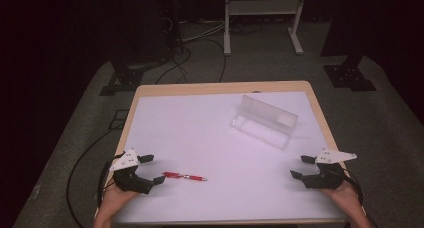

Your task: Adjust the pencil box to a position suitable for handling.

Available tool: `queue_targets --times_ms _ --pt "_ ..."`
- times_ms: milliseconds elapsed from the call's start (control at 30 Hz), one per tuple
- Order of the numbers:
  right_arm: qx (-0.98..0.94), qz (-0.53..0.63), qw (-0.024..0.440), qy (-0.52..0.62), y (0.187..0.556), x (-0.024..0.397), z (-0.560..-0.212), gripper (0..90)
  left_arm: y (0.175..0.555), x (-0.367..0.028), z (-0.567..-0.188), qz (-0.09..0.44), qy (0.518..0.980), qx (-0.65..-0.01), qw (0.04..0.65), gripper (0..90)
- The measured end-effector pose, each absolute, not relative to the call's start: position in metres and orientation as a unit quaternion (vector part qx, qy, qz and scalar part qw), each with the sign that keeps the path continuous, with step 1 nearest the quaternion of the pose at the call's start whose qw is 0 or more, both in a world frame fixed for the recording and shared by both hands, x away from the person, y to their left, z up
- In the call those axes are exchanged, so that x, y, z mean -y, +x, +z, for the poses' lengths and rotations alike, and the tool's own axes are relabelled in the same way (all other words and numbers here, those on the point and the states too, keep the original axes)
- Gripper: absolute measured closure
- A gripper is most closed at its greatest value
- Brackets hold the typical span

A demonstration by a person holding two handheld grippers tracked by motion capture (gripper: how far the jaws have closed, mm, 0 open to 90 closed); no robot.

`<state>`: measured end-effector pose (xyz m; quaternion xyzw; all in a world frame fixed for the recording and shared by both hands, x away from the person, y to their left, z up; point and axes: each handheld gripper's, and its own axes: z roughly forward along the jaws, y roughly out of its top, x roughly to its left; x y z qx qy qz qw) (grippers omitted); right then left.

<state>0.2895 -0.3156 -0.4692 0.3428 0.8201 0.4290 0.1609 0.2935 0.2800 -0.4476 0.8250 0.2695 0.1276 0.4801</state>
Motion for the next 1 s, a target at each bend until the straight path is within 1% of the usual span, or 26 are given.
queue_targets --times_ms 400,767,1000 --pt "-0.819 0.433 0.163 0.341 0.293 0.308 -0.459 25.7 0.293 -0.284 -0.446 0.130 0.823 -0.267 0.484 8.0" --pt "-0.823 0.433 0.159 0.330 0.307 0.295 -0.445 25.7 0.293 -0.285 -0.447 0.129 0.823 -0.267 0.485 8.0" --pt "-0.831 0.427 0.152 0.323 0.323 0.286 -0.435 22.8 0.293 -0.284 -0.447 0.129 0.823 -0.265 0.485 8.0"
